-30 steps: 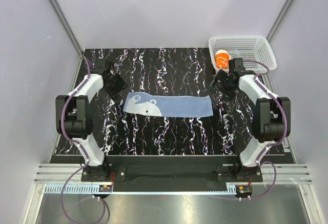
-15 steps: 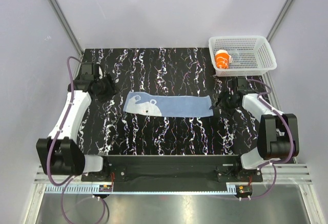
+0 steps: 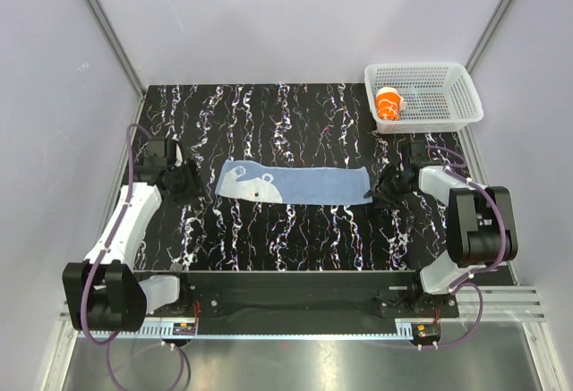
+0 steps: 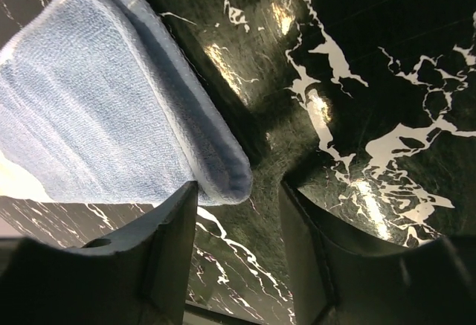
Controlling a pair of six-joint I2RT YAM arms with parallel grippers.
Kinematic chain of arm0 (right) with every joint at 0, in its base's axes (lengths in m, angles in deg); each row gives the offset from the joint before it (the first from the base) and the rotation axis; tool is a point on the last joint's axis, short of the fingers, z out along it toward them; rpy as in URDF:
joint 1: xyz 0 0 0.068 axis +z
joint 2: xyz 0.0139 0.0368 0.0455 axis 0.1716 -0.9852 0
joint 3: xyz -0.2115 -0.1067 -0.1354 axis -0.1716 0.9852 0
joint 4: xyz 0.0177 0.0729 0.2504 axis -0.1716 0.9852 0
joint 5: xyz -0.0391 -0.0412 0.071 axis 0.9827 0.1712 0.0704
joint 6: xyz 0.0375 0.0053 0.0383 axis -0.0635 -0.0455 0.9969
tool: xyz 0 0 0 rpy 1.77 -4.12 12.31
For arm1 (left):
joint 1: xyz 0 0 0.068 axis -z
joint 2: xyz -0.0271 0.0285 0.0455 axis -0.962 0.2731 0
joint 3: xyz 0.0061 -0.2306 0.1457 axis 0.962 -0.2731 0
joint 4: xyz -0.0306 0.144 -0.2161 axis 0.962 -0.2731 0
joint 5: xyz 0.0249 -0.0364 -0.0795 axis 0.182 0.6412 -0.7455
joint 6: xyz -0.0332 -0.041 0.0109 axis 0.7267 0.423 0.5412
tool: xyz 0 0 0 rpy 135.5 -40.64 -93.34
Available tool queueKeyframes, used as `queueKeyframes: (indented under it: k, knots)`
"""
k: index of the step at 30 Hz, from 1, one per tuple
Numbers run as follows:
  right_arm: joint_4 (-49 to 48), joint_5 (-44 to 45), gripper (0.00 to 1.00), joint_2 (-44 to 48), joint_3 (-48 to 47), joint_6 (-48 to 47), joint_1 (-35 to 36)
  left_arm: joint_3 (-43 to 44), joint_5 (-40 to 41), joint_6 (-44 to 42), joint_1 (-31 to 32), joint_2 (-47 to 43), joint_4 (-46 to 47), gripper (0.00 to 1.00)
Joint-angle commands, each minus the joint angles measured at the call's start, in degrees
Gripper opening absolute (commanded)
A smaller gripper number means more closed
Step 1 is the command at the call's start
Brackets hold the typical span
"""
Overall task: Roll the towels
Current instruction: Fold the towel
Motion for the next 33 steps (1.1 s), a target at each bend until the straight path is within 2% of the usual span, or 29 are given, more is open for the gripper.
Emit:
queueKeyframes:
  k: [1,5,9,13,19,24,33]
  knots:
    - [-2.0,-0.9,0.53,-0.5,0.1,0.2,0.1,-2.0,1.8,-1.1,-0.2,-2.7,3.5,0.59]
    - [-3.3,-0.8,0.47,-1.2,0.5,0.4,0.2,-1.9,1.5,-1.3,-0.2,-3.4,4.2,0.58]
    - [-4.2,-1.1,0.27,-2.9,0.6,0.5,0.1,-1.8,1.3,-1.4,-0.2,-2.3,4.1,0.57]
    - [-3.9,-1.0,0.13,-3.0,0.4,0.2,0.1,-1.9,1.4,-1.4,-0.2,-2.8,4.0,0.57]
    - [4.4,5.0,0.05,0.8,-2.4,-2.8,-0.2,-2.0,1.6,-1.3,-0.2,-2.8,4.1,0.57]
    - [9.5,10.8,0.0,4.9,-4.6,-4.7,-3.7,-2.1,1.3,-1.4,-0.2,-3.0,4.2,0.57]
    - [14.0,13.7,0.0,7.6,-7.8,-5.5,-6.6,-2.6,-0.7,-1.6,0.3,-3.2,4.7,0.56]
